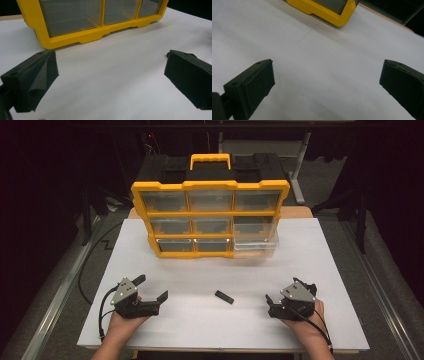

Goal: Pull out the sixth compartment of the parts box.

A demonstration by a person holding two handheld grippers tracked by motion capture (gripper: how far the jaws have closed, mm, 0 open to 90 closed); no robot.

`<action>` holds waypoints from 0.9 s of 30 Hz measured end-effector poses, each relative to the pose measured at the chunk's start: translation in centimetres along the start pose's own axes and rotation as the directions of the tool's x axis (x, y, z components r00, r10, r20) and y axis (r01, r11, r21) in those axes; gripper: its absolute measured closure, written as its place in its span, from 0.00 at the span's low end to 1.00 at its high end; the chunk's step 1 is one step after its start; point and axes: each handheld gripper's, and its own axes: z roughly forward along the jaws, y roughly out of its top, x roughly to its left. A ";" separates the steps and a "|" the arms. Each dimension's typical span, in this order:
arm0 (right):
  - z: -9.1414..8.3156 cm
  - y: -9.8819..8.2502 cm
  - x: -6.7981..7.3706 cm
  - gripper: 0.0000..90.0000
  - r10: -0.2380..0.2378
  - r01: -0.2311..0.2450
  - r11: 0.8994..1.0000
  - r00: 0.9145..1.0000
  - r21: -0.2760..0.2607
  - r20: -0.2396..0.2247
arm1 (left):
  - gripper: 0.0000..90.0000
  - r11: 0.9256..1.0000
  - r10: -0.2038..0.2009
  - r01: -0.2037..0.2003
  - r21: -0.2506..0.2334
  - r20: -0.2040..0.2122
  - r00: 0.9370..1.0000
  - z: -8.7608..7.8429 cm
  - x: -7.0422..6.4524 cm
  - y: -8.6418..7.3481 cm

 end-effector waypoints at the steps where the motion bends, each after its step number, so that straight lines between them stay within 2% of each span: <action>1: 0.0 -0.1 -0.2 0.00 0.020 -0.020 1.000 1.000 -0.003 -0.011 | 0.00 1.000 -0.003 0.003 -0.004 -0.001 1.000 0.0 0.0 0.0; 5: -0.4 -0.6 -1.1 0.00 0.134 -0.136 0.990 0.989 -0.029 -0.064 | 0.00 1.000 -0.010 0.010 -0.001 0.006 1.000 -0.2 0.0 0.0; 8: -0.8 -1.0 -1.5 0.00 0.174 -0.178 0.983 0.982 -0.042 -0.071 | 0.00 1.000 -0.018 0.018 -0.002 0.008 1.000 -0.2 0.0 0.0; 10: -1.1 -1.3 -1.7 0.00 0.212 -0.219 0.974 0.971 -0.060 -0.106 | 0.00 1.000 -0.019 0.019 -0.006 0.008 1.000 -0.2 0.0 0.0; 14: -1.6 -1.7 -1.6 0.00 0.245 -0.263 0.959 0.956 -0.103 -0.159 | 0.00 0.999 -0.029 0.029 -0.013 0.009 1.000 -0.3 0.0 0.1; 16: -1.7 -1.7 -1.4 0.00 0.269 -0.295 0.948 0.943 -0.120 -0.198 | 0.00 0.999 -0.045 0.045 -0.022 0.014 0.999 -0.3 0.0 0.2; 18: -1.6 -1.7 -1.4 0.00 0.307 -0.343 0.930 0.922 -0.132 -0.234 | 0.00 0.998 -0.053 0.053 -0.026 0.016 0.998 -0.4 0.1 0.3; 19: -1.6 -1.5 -1.4 0.00 0.315 -0.353 0.926 0.917 -0.132 -0.244 | 0.00 0.998 -0.051 0.052 -0.025 0.015 0.999 -0.4 0.1 0.3; 23: -1.6 -1.1 -1.3 0.00 0.293 -0.331 0.929 0.932 -0.166 -0.214 | 0.00 0.999 -0.044 0.044 -0.016 0.012 0.999 -0.4 0.1 0.3; 27: -1.5 -0.9 -1.3 0.00 0.258 -0.287 0.944 0.949 -0.161 -0.180 | 0.00 1.000 -0.019 0.019 -0.007 0.005 1.000 -0.3 0.1 0.3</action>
